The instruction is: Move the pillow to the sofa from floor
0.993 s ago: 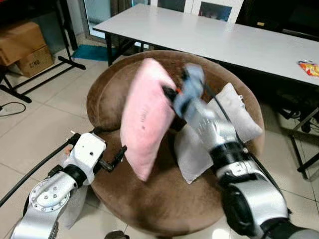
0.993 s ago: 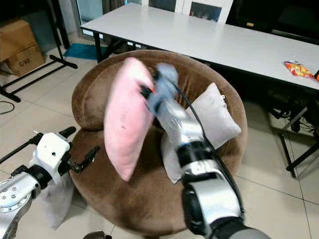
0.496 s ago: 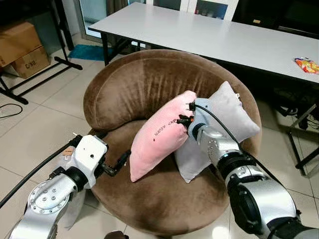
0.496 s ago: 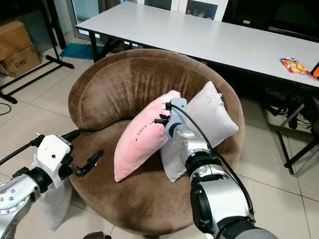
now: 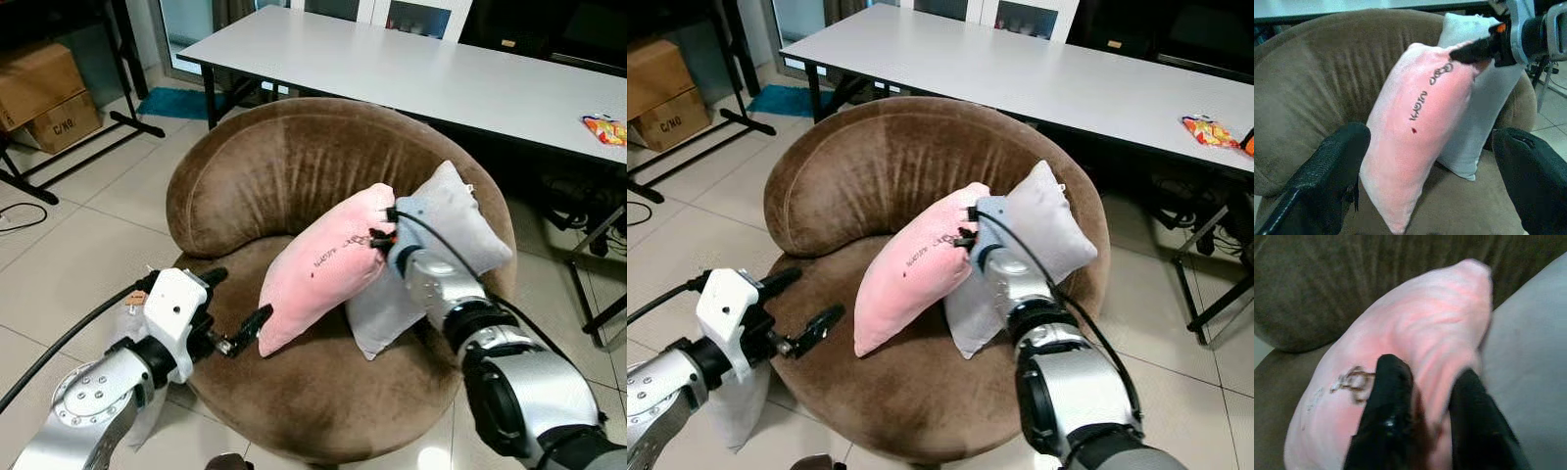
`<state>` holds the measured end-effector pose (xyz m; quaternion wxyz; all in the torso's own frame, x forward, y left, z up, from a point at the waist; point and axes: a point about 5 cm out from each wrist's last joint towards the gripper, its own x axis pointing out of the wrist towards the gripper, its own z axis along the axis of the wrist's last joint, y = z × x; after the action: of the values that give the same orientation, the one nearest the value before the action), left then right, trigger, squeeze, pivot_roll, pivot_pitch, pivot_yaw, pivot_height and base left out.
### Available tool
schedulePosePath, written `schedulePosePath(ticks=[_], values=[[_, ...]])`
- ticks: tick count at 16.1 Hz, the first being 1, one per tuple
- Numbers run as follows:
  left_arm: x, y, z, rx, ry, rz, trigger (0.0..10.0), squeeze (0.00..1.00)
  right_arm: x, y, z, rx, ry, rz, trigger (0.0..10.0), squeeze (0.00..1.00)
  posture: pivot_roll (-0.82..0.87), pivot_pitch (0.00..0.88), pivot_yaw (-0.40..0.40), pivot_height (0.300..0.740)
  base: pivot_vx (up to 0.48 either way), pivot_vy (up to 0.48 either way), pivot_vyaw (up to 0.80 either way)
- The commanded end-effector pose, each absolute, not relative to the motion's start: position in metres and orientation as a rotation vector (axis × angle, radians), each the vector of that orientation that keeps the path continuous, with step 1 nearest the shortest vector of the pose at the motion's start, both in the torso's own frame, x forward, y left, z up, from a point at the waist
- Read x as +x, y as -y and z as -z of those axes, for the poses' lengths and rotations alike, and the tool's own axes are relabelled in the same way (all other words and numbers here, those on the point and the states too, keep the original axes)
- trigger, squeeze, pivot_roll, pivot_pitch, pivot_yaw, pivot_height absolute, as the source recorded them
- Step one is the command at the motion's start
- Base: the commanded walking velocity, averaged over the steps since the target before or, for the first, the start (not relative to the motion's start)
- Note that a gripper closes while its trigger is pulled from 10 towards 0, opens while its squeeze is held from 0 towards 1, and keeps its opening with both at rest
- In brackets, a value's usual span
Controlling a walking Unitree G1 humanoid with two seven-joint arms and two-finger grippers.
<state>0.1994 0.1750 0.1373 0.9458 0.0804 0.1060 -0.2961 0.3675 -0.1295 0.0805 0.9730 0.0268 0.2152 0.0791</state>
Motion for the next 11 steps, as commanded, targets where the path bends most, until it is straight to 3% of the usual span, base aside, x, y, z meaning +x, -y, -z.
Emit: schedulePosePath(ticks=[1,2,3,4,7,11], values=[[0.198,-0.172,-0.140,0.160,-0.212,0.627,10.0,0.00,0.372,0.141,-0.090,0.047,-0.375,-0.140,10.0,1.00,0.04,0.000,-0.074,0.740,0.000,0.000,0.00],[0.201,-0.174,-0.142,0.172,-0.186,0.586,10.0,0.00,0.373,0.145,-0.097,0.084,-0.334,-0.148,10.0,1.00,0.03,0.000,-0.075,0.740,0.000,0.000,0.00],[0.205,-0.174,-0.144,0.188,-0.162,0.542,10.0,0.00,0.374,0.152,-0.108,0.054,-0.234,-0.120,10.0,0.13,0.02,0.000,-0.074,0.740,0.000,0.000,0.00],[0.209,-0.174,-0.144,0.207,-0.141,0.500,10.0,0.00,0.371,0.160,-0.116,-0.007,-0.188,-0.102,10.0,0.00,0.02,0.000,-0.074,0.740,0.000,0.000,0.00],[0.217,-0.177,-0.147,0.207,-0.100,0.397,10.0,0.00,0.361,0.164,-0.136,0.003,-0.085,-0.157,10.0,0.00,0.02,0.000,-0.089,0.740,0.000,0.000,0.00],[0.217,-0.184,-0.148,0.207,-0.084,0.265,10.0,0.00,0.301,0.148,-0.156,0.127,-0.019,-0.242,10.0,0.00,0.01,0.000,-0.109,0.740,0.000,0.254,0.00]])
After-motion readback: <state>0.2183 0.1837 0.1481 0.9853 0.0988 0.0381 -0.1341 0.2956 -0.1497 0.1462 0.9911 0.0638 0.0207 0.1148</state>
